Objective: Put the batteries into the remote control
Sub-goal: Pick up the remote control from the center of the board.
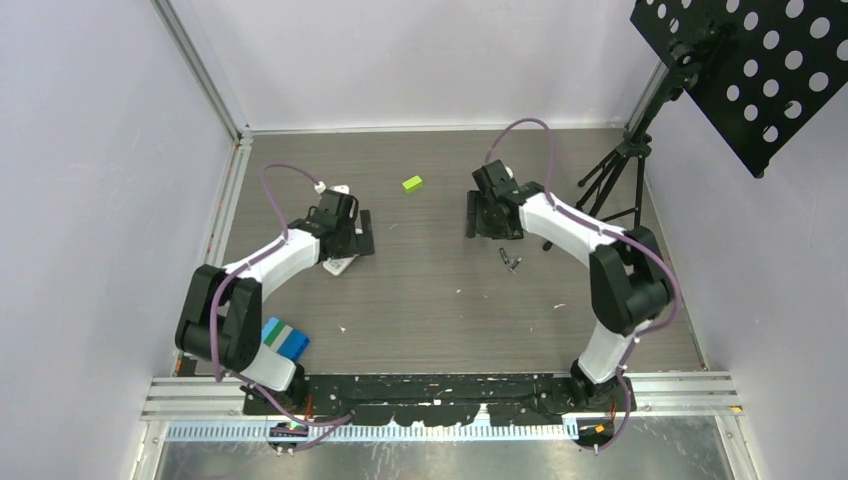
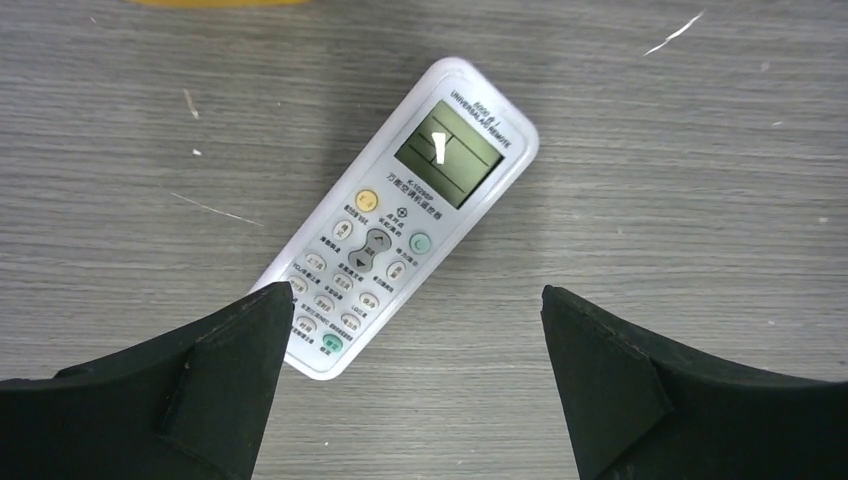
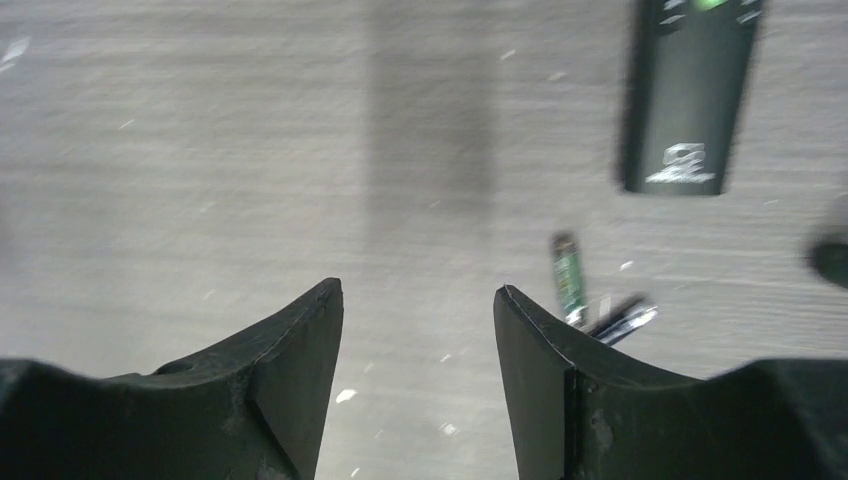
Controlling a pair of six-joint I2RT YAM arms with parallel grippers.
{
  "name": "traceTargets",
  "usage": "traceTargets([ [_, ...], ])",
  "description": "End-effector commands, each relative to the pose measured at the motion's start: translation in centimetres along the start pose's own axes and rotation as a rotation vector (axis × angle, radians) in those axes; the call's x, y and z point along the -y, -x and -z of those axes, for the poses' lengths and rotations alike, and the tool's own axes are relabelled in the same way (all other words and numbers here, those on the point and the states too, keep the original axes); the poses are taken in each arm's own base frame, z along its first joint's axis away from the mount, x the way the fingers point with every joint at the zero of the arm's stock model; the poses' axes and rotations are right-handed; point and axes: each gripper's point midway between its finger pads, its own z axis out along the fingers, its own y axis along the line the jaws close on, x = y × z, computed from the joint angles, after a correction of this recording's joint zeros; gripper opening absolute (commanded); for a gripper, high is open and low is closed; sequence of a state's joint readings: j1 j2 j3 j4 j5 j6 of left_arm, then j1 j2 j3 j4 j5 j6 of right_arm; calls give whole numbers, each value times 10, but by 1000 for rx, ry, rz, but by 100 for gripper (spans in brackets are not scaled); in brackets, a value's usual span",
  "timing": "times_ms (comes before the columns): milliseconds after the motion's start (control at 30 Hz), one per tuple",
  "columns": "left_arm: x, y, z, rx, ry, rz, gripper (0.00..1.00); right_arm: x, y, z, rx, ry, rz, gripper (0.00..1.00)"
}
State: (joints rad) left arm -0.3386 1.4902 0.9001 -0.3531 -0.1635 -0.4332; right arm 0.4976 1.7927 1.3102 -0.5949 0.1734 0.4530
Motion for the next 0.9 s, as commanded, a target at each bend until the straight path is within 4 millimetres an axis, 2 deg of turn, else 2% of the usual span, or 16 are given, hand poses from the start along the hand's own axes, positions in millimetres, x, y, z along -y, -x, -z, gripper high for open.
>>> traceTargets([
  [0, -1, 11, -11, 12, 25, 13, 96, -54, 7, 45, 74, 330, -75, 63],
  [167, -12, 6, -21, -29, 97, -15, 93, -66, -13, 75, 58, 481, -86, 63],
  [300, -23, 3, -25, -54, 162, -45, 92, -64, -23, 84, 53, 516, -99, 63],
  [467, -23, -6, -28, -85, 155, -53, 90, -65, -28, 81, 35, 521, -117, 63],
  [633, -22, -4, -24, -76, 143, -66, 88, -70, -29, 76, 11, 532, -131, 63],
  [867, -15, 2, -16, -69, 92, -100, 98, -74, -35, 74, -9, 558, -147, 63],
])
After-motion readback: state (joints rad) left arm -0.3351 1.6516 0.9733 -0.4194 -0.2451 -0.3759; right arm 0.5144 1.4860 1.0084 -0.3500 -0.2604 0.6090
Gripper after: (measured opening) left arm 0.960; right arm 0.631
